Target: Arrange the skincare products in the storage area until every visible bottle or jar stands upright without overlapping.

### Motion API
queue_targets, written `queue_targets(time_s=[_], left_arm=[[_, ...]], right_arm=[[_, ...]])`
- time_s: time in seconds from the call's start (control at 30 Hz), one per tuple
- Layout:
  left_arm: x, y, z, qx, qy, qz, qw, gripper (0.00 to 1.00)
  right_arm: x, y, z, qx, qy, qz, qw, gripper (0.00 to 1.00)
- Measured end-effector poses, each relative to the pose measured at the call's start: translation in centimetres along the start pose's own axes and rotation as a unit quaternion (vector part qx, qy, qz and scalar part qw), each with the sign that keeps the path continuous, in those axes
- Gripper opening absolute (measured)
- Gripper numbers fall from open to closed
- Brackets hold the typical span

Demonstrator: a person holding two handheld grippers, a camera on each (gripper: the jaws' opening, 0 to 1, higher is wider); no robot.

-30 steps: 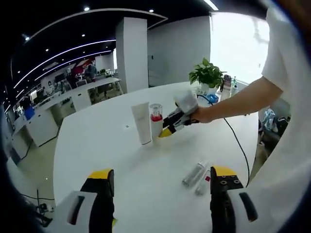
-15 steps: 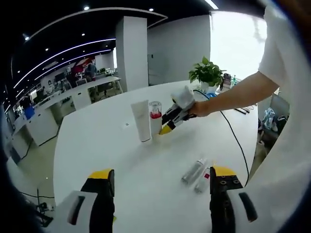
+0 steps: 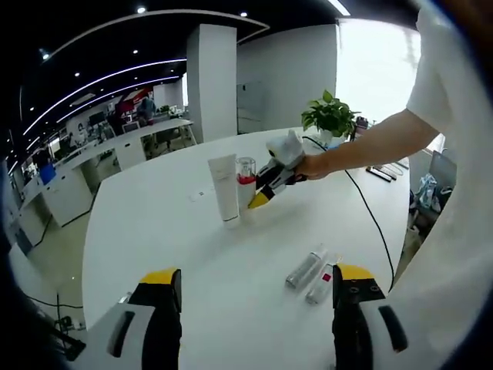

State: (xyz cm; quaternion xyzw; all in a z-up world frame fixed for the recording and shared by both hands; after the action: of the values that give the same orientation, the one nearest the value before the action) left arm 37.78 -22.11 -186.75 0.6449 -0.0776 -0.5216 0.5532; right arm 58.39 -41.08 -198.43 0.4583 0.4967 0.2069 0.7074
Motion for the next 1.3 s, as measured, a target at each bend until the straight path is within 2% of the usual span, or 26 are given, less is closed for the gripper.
queue_targets(time_s=[0.4, 0.63, 0.73, 0.93, 1.0, 1.07, 1.2, 1.3], left_arm=[[-0.1, -0.4, -0.3, -0.007, 0.007, -0.001, 1.0000, 0.81], [-0.2, -0.6, -0.3, -0.010, 0.012, -0.001, 0.9999, 0.81], [-0.3, -0.6, -0.3, -0.011, 0.014, 0.001, 0.9998, 0.81], [-0.5, -1.0, -0.1, -0.013, 0.016, 0.000, 0.9998, 0.81], [-0.5, -1.1, 0.1, -0.016, 0.014, 0.001, 0.9998, 0.82], [-0.3, -1.2, 0.6, -0.016, 0.011, 0.000, 0.9998, 0.82], [-0.2, -1.4, 1.1, -0.013, 0.007, -0.003, 0.9999, 0.82], [-0.1, -1.6, 1.5, -0.009, 0.004, -0.006, 0.9999, 0.82]], right_arm=[[0.2, 0.2, -0.1, -0.032, 0.050, -0.005, 0.9982, 0.26], [0.3, 0.2, -0.1, -0.034, 0.052, -0.010, 0.9980, 0.27], [0.3, -0.4, 0.1, -0.006, 0.039, -0.029, 0.9988, 0.36], [-0.6, -1.6, -0.5, 0.055, 0.030, -0.039, 0.9973, 0.43], [-1.1, -1.8, -0.4, 0.058, 0.018, -0.030, 0.9977, 0.43], [-1.9, -2.1, -0.4, 0.084, -0.001, -0.023, 0.9962, 0.45], [-2.8, -2.3, -0.5, 0.119, -0.022, -0.012, 0.9926, 0.58], [-3.6, -2.5, -0.8, 0.138, -0.036, -0.004, 0.9898, 0.60]])
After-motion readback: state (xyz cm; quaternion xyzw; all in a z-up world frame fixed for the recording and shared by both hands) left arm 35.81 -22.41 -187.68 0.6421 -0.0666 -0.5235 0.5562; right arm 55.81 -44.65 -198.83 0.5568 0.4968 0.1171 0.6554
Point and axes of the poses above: the point that each gripper's makers call its tool centre point, and the gripper's own axes: x roughly forward along the fingers, z roughly to its right, y roughly out of its top, the point moved 2 cm from there along -x, roughly backward along the fingers, and after that the axes turned 9 degrees about -y, right-handed, at the moved point
